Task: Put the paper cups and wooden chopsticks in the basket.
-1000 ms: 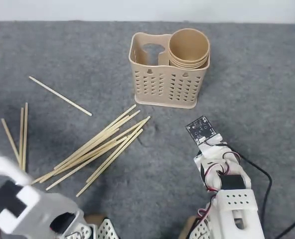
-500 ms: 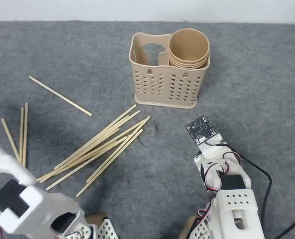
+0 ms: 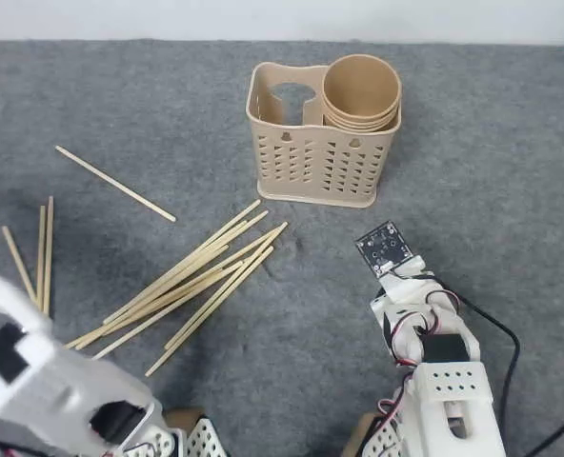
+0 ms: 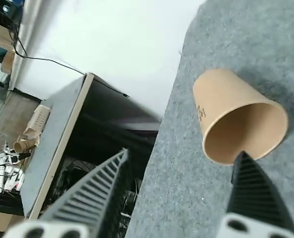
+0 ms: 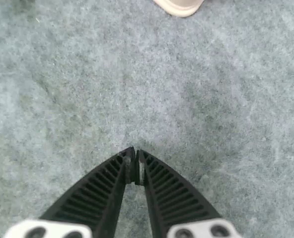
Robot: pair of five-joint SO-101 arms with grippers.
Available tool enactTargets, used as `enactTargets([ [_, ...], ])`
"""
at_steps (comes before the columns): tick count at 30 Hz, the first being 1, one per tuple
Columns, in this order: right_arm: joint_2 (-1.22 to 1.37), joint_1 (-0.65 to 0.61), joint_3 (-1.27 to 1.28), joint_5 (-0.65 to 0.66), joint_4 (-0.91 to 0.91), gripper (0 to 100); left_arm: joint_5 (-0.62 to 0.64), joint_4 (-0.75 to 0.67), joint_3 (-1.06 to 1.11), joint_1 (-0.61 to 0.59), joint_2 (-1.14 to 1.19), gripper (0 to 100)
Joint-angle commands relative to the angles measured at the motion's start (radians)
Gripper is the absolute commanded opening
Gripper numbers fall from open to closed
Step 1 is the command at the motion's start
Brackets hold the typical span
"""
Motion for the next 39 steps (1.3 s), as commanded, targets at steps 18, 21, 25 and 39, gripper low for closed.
enactTargets([
  [18,-0.025,-0.004,-0.009,0.011,0.004,0.7,0.074,-0.002,-0.645,0.048,0.557,31],
  [21,-0.025,-0.004,-0.009,0.009,0.004,0.7,0.109,-0.002,-0.788,0.06,0.686,31],
  [25,-0.025,-0.004,-0.008,0.009,0.004,0.7,0.114,0.002,-0.983,0.064,0.852,24],
  [39,-0.025,-0.004,-0.008,0.012,0.002,0.7,0.431,0.836,-1.701,0.02,0.984,1],
])
